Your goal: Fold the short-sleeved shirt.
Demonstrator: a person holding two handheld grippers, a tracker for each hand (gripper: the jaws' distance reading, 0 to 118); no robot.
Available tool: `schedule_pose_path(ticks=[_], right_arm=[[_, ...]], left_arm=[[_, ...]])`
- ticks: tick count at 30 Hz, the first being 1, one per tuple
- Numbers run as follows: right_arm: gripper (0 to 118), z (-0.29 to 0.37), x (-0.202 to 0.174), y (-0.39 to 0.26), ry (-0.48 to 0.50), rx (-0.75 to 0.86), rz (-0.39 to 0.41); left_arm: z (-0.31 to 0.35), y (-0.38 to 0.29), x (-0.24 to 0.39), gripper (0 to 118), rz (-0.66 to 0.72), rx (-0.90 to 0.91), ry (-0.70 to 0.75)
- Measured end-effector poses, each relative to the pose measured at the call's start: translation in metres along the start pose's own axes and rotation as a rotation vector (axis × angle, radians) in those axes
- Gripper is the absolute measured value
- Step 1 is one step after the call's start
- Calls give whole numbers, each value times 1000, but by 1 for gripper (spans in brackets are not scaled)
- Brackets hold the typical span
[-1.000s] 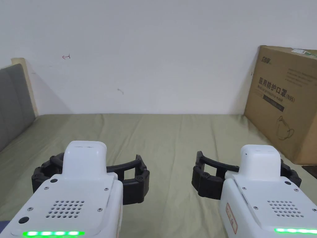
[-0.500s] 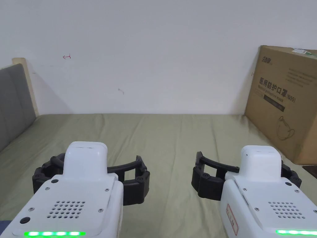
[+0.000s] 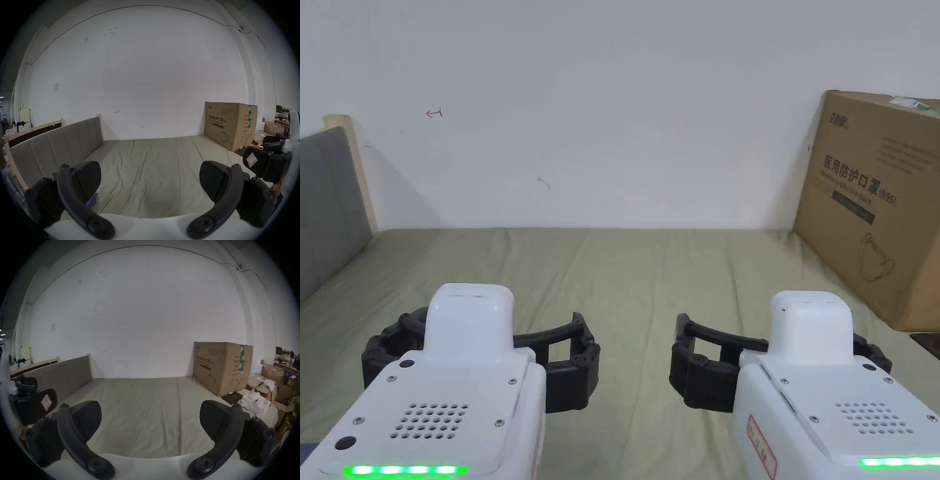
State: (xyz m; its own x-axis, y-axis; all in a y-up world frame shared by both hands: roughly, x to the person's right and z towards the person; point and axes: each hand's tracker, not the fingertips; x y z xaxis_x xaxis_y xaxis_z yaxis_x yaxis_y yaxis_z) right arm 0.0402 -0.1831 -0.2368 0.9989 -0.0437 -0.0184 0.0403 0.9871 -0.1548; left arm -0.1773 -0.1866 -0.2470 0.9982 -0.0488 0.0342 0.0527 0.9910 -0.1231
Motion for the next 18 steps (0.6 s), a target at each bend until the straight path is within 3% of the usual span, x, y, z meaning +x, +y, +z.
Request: schedule_pose_path(ticks=[2, 5, 18], right_arm=[[118, -2, -3, 4, -3, -35, 21], [118, -2, -8, 1, -24, -22, 116], [118, 5, -3, -4, -112, 116, 83]], left_arm=[[0, 0, 0, 118, 1, -2, 1], [1, 0, 1, 118, -4, 3, -1], [4, -1, 2, 118, -24, 19, 4]])
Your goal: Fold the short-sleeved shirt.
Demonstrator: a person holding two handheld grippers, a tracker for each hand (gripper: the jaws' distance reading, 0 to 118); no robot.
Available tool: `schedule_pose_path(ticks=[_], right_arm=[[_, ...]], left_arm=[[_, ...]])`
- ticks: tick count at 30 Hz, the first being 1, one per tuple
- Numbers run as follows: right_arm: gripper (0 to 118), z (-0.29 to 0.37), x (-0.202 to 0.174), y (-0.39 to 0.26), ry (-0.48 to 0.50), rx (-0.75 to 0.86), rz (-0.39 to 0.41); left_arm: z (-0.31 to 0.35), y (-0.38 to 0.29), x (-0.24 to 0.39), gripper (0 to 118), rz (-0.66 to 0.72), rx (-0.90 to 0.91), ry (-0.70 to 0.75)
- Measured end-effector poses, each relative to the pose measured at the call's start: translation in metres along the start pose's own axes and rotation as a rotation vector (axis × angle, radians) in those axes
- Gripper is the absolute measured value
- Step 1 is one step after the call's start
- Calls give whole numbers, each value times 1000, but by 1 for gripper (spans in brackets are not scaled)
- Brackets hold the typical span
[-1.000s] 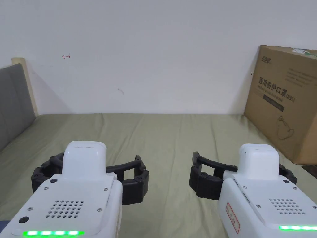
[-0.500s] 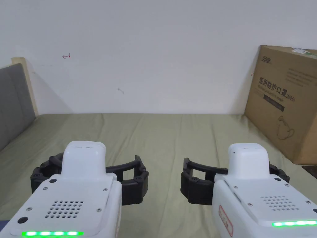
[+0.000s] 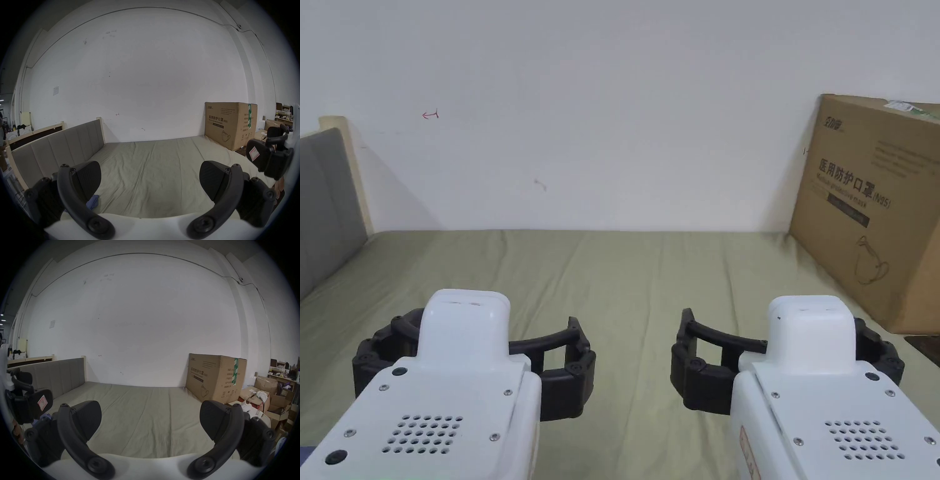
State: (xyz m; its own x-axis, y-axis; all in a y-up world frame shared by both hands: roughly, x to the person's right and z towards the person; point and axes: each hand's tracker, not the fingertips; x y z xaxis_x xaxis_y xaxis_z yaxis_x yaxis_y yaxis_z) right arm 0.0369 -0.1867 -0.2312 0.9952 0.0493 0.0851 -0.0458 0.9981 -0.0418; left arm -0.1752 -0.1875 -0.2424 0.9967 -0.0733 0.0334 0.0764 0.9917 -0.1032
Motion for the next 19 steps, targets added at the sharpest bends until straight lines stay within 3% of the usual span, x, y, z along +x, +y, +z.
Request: schedule_pose_path(ticks=[3, 6, 9, 12, 15, 19], right_arm=[[118, -2, 1, 0, -61, -23, -28], [118, -3, 8, -1, -9, -53, -95], [118, -5, 5, -1, -109, -135, -121], [118, -9, 12, -3, -28, -154, -165], [118, -9, 11, -3, -75, -131, -153], [118, -5, 8, -2, -27, -74, -88]], left_arm=[[0, 0, -1, 118, 5, -3, 0], [1, 1, -2, 118, 12, -3, 1], [0, 1, -3, 118, 18, -4, 5], [0, 1, -5, 118, 25, -7, 6], [0, 1, -5, 118, 28, -9, 8], [0, 1, -6, 118, 34, -10, 3]])
